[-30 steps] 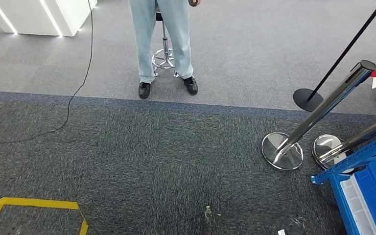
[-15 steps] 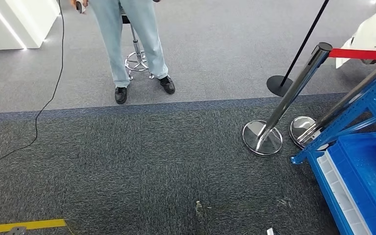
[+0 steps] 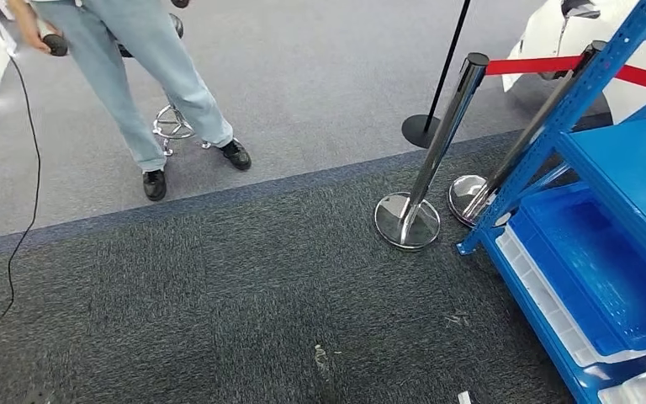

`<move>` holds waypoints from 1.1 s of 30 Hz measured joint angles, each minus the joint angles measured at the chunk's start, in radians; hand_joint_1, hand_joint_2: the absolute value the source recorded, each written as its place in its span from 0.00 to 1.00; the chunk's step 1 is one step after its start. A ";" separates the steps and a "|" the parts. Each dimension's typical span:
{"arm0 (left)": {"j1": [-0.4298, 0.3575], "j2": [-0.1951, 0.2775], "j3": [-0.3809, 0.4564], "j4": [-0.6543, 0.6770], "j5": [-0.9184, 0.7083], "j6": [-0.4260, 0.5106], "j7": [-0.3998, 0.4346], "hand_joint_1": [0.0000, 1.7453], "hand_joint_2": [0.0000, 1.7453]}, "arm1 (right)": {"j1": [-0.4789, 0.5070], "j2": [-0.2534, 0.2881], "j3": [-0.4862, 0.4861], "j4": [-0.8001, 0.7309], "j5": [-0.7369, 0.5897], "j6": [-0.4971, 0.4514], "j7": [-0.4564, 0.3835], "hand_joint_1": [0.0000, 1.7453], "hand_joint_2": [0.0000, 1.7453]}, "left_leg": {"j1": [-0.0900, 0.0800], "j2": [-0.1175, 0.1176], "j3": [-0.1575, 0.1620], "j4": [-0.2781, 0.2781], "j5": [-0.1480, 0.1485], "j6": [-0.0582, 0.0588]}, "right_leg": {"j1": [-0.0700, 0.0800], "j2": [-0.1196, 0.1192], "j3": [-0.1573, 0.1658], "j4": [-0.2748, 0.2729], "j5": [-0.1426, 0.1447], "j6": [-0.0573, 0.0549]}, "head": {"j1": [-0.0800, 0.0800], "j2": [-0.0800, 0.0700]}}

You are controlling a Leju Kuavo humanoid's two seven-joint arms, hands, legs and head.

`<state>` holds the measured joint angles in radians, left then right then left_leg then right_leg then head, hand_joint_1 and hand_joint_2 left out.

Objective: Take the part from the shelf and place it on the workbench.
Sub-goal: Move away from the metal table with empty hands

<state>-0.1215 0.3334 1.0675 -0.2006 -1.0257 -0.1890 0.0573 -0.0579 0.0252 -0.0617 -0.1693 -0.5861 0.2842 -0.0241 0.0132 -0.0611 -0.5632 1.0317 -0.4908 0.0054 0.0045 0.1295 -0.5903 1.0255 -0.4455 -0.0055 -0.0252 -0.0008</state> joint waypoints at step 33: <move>-0.006 0.062 -0.020 0.005 0.243 -0.016 0.030 0.00 1.00 | 0.003 -0.064 0.295 0.000 0.342 0.077 0.047 0.00 0.00 | 0.006 0.025 0.001 -0.010 0.010 0.010 | 0.001 -0.019 0.006 0.003 -0.012 0.012 | 0.002 0.000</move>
<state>-0.1274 0.3957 1.0471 -0.1951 -0.7824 -0.2050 0.0869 -0.0553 -0.0390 0.2331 -0.1691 -0.2441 0.3611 0.0233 0.0190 -0.0356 -0.5620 1.0213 -0.4808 0.0151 0.0057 0.1103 -0.5846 1.0288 -0.4579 0.0062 -0.0227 -0.0008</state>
